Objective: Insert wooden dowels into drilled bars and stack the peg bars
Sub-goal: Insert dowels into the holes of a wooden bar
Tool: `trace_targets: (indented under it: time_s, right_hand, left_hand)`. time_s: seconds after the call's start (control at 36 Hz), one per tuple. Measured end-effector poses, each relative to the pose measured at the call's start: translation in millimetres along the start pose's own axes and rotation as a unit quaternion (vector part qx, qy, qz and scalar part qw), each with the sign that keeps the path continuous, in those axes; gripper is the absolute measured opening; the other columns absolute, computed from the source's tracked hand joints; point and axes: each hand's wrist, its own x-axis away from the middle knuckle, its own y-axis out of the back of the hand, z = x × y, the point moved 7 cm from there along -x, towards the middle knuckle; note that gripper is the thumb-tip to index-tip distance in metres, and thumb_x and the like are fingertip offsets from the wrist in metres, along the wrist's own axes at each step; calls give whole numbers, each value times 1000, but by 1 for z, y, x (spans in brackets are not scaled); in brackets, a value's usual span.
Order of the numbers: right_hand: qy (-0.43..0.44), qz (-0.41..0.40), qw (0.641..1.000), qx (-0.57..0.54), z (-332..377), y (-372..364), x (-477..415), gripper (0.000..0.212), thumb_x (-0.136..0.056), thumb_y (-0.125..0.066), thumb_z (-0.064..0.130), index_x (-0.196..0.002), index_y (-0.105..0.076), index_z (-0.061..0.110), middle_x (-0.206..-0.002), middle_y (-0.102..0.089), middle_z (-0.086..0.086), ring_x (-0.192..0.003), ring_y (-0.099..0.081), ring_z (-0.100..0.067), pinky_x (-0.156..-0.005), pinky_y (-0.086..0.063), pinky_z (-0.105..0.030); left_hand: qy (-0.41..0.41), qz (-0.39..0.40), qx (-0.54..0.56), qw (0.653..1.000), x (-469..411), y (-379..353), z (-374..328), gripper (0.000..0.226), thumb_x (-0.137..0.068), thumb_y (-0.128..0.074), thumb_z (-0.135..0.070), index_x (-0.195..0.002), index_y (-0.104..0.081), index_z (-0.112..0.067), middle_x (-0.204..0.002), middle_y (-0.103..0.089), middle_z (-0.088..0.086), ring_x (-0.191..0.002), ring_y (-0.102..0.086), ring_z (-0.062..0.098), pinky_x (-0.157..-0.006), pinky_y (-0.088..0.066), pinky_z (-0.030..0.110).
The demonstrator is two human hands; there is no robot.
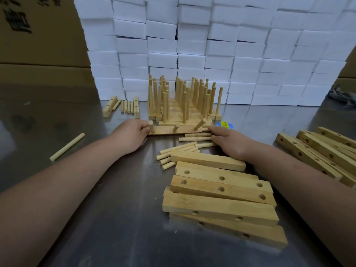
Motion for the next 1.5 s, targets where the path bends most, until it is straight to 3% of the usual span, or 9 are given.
trace_targets:
  time_s: [0.14,0.42,0.58,0.72,0.83,1.0,1.31,1.39,1.5]
  right_hand:
    - [23,7,998,60,4,-2,-5,46,-101,-32,27,-146,-29,15,-154,-22,1,-140,-19,-16,-109,-13,-25]
    - [20,7,996,90,2,-4,-10,50,-100,-32,37,-146,-30,17,-148,-23,-3,-137,-22,-20,-111,-17,-32]
    - [55,7,995,83,9,-4,-8,42,-100,-35,31,-136,-41,9,-149,-28,-2,-135,-25,-15,-97,-18,-19]
    - [54,-4,996,71,8,-2,-5,41,-100,-36,33,-136,-43,13,-147,-34,-1,-131,-32,-16,-88,-19,-19]
    - [56,-15,995,80,9,-1,-3,41,-99,-38,34,-134,-46,14,-145,-36,0,-128,-36,-17,-88,-22,-21]
    - [48,-22,994,100,6,1,0,40,-99,-37,35,-130,-49,12,-140,-43,-3,-124,-41,-21,-84,-25,-22]
    - [36,9,992,117,2,4,3,36,-99,-37,32,-132,-46,18,-135,-47,-5,-112,-45,-18,-85,-28,-24]
    - [34,20,993,107,0,4,6,35,-99,-37,31,-133,-43,24,-130,-50,-3,-99,-41,-11,-83,-30,-25]
    - [55,43,991,113,4,2,9,38,-101,-35,28,-138,-39,29,-137,-46,1,-108,-42,-10,-88,-28,-22]
  left_hand:
    - [-9,5,-29,1000,3,0,-5,29,-97,-38,-20,-104,-65,-9,-99,-63,17,-76,-55,23,-62,-39,27]
    - [4,-2,-3,1000,-1,-1,-3,31,-97,-40,-21,-71,-55,-26,-71,-62,3,-59,-51,13,-49,-30,24]
    - [5,-37,20,999,-1,2,-3,11,-94,-48,-21,-94,-56,-28,-89,-58,-3,-78,-53,15,-63,-36,27]
    - [2,-45,18,999,2,5,-3,22,-92,-51,-24,-106,-67,-20,-100,-62,-2,-83,-50,12,-73,-36,25]
    - [4,-30,15,999,4,4,0,22,-85,-62,-31,-107,-64,-28,-86,-52,-15,-73,-46,7,-60,-34,22]
    - [-4,-10,12,1000,5,3,-3,42,-86,-63,-27,-127,-55,-22,-105,-57,-10,-83,-47,10,-72,-33,23]
    - [-10,-58,104,993,5,11,4,24,-86,-63,-27,-110,-67,-32,-68,-54,-18,-60,-48,4,-52,-33,21]
    - [-10,-74,112,991,5,12,4,23,-86,-63,-27,-109,-68,-30,-66,-50,-22,-59,-46,2,-52,-32,19]
    - [-7,-70,109,992,4,10,3,27,-86,-64,-27,-113,-66,-28,-71,-51,-23,-64,-49,1,-56,-35,17]
